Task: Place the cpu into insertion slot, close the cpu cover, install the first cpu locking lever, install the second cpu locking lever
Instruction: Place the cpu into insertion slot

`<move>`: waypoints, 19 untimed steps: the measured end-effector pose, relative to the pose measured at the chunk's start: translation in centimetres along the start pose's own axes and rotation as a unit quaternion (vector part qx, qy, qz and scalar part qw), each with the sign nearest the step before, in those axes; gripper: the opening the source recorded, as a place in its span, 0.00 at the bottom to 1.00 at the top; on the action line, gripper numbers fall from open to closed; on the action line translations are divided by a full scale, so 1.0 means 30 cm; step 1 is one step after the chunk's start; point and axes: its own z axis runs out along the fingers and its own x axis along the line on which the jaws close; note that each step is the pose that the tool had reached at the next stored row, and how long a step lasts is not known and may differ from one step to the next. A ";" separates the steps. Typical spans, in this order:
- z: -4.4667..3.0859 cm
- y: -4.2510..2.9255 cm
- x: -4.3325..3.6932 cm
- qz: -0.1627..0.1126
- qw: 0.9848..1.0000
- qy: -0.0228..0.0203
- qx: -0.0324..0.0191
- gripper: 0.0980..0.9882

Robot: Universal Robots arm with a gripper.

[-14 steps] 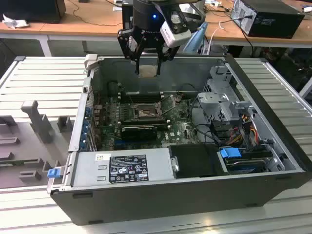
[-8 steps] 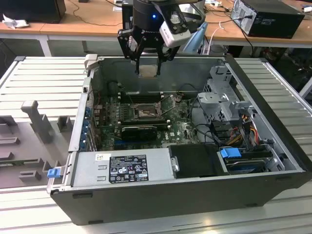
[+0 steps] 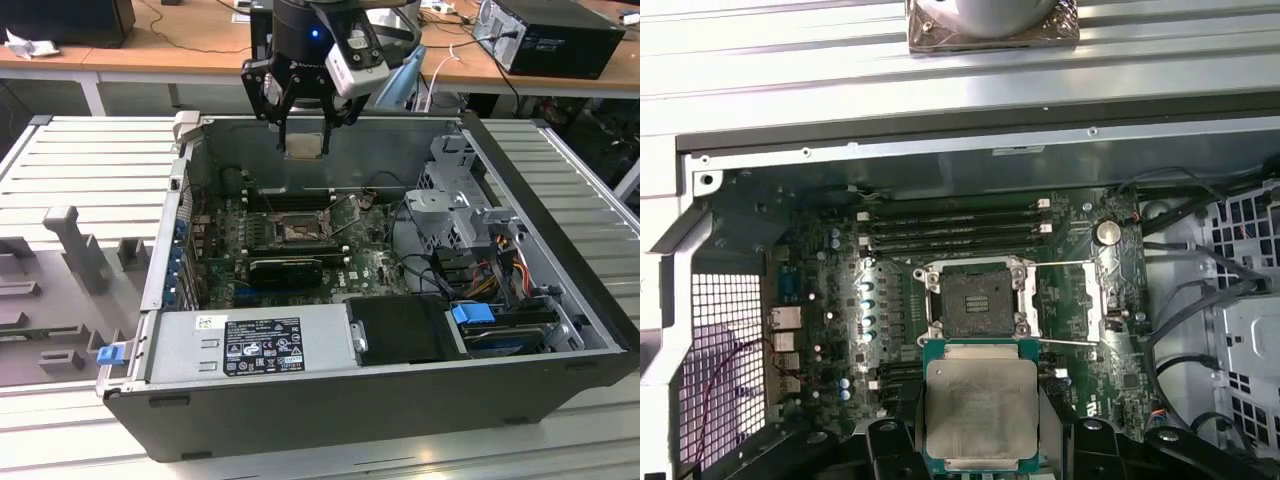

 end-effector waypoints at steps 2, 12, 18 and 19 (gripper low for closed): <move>0.000 0.000 0.000 0.005 1.000 0.000 0.000 0.50; 0.000 0.000 0.000 0.018 1.000 -0.002 0.000 0.50; 0.000 0.000 0.000 0.026 1.000 -0.002 -0.001 0.50; 0.000 0.000 0.000 0.027 1.000 -0.002 -0.001 0.50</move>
